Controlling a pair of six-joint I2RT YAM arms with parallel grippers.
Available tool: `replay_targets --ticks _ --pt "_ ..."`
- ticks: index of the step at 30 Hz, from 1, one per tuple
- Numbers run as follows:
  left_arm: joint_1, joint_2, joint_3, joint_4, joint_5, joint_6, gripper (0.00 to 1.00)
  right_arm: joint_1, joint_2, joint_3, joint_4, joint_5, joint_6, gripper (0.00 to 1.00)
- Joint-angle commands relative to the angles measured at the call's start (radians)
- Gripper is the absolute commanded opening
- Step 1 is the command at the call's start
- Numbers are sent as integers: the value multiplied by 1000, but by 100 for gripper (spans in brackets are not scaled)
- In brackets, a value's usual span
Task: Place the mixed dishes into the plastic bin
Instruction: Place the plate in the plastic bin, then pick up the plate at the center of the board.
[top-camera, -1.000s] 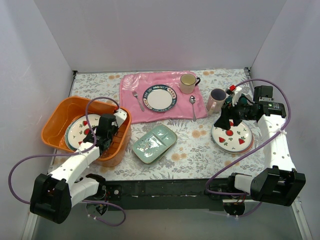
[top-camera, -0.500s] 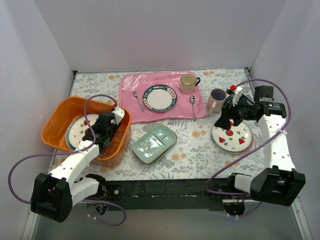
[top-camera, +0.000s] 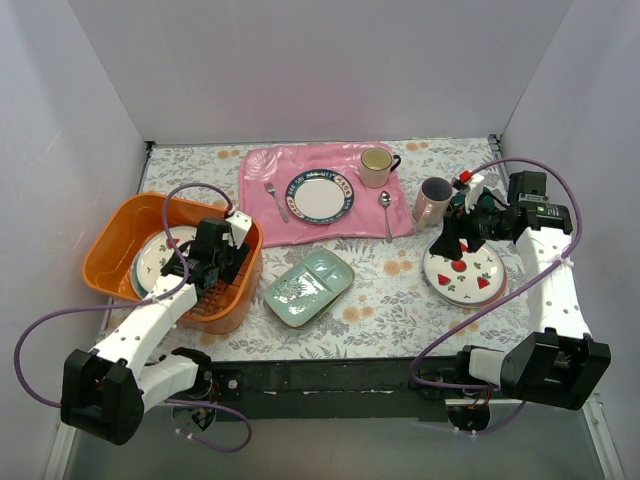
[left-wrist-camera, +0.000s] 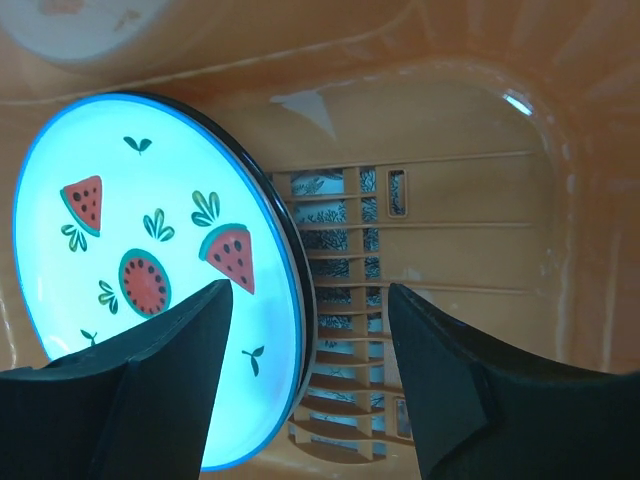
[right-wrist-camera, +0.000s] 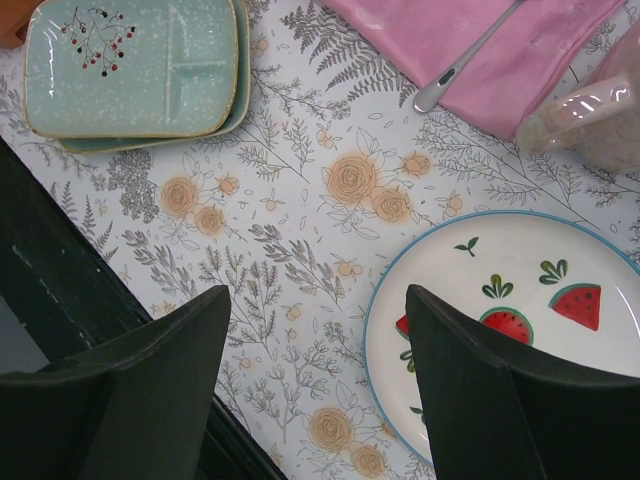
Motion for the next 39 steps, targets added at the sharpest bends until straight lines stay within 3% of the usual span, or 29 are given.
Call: replay_targets --ticks 1,6,17,29,39 --pt "-1 -45 98 -65 37 -77 64 -4 -4 41 -29 -27 -73 79" --pt "-1 -80 190 -123 103 -160 71 -2 -24 55 -55 -5 -116 79" --pt "0 -172 362 -232 195 -395 98 -2 -79 20 -3 4 -158 80" --pt "-1 -212 504 -207 340 -648 98 -4 -151 -72 77 -84 -190 82" --pt "-1 -240 472 -62 416 -798 98 -6 -199 -150 164 -82 -179 84"
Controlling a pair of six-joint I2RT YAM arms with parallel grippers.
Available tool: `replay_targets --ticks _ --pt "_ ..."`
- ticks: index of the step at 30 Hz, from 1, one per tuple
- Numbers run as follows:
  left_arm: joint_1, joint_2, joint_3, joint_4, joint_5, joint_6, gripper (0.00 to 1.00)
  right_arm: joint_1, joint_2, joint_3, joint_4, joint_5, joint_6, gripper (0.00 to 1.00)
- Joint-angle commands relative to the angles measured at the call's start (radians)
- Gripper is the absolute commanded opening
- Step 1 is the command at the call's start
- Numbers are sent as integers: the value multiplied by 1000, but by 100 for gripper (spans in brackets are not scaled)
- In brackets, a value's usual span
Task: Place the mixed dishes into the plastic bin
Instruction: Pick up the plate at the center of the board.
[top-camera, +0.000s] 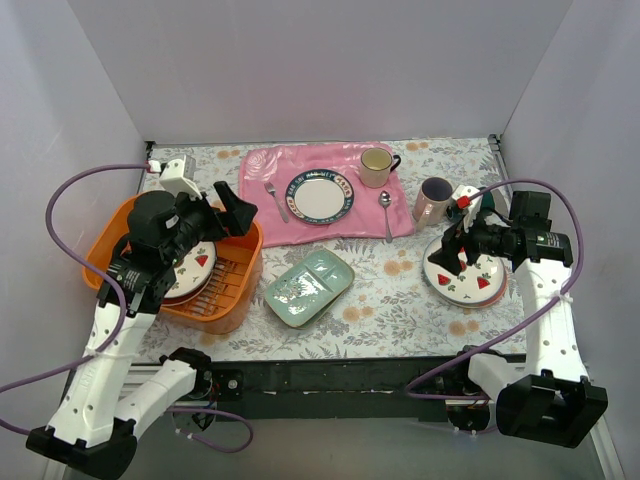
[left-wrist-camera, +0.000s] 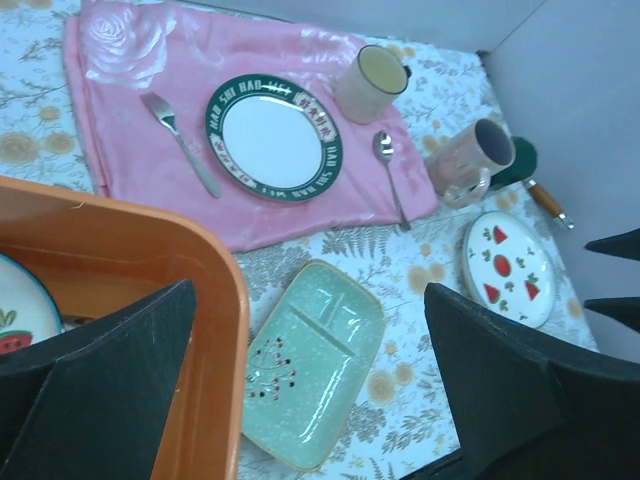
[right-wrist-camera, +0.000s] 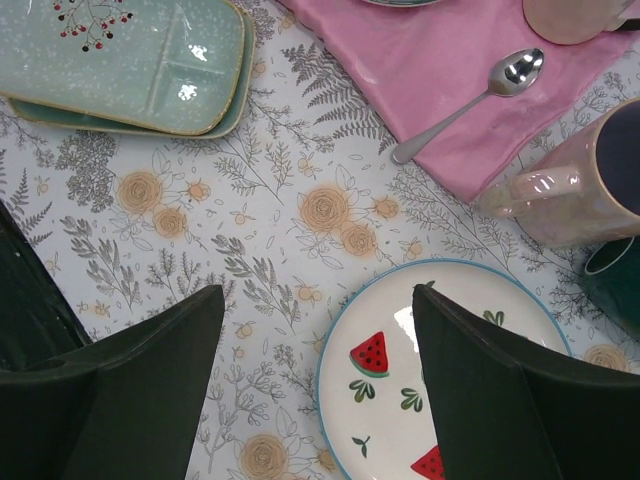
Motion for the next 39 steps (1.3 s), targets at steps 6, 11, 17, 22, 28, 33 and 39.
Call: replay_targets --ticks 6,11,17,22,28,33,39 --pt "-1 -4 -13 136 122 -144 98 -8 -6 -26 84 32 30 85" --pt "-1 -7 -42 182 181 -170 98 -8 1 -41 99 41 46 86" --pt "-1 -7 -77 234 226 -199 98 -8 9 -50 87 61 35 85" --pt "-1 5 -93 264 260 -211 98 -6 14 -67 75 78 17 85" --pt "-1 15 -128 307 307 -236 98 -6 23 -87 75 115 14 85" --pt "-1 28 -142 326 341 -260 98 -6 27 -110 83 145 10 85" --pt "-1 42 -172 371 392 -290 98 -6 34 -148 122 193 38 84"
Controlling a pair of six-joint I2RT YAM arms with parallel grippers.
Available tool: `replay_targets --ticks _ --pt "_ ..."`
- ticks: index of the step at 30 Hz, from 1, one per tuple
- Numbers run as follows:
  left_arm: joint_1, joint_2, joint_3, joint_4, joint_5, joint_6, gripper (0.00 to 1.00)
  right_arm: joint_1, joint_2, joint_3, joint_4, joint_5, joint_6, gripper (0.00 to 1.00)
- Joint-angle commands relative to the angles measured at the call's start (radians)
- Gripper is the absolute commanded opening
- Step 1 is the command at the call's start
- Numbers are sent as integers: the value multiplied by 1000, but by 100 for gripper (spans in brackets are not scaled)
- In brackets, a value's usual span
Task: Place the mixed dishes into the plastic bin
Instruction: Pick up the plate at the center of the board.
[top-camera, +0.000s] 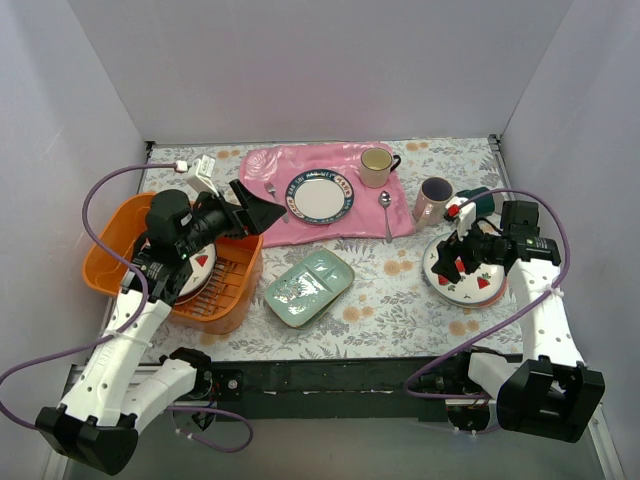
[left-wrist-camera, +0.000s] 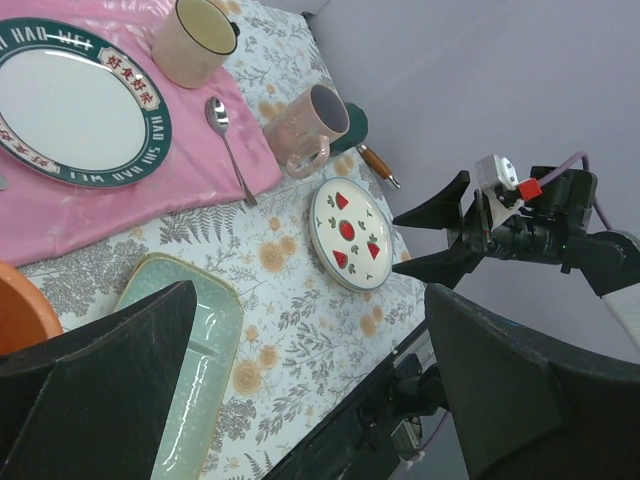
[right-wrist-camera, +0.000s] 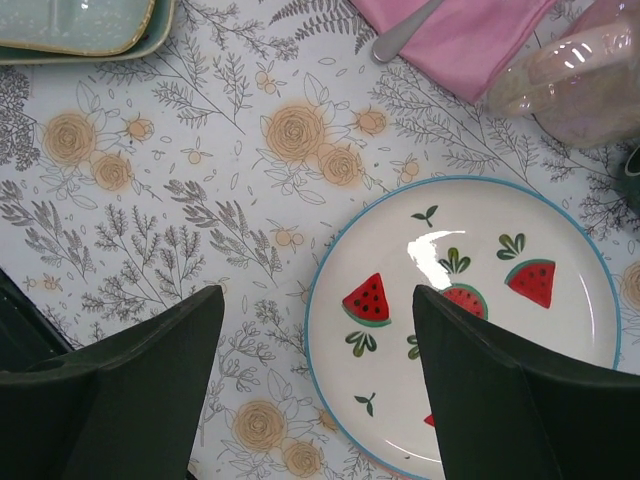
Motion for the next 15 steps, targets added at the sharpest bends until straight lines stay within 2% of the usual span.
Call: replay_targets --ticks 1,15 --pt "-1 8 -16 53 60 -31 98 -6 8 -28 47 42 21 83" --pt "-10 70 -39 99 132 -104 98 1 28 -87 78 166 26 82"
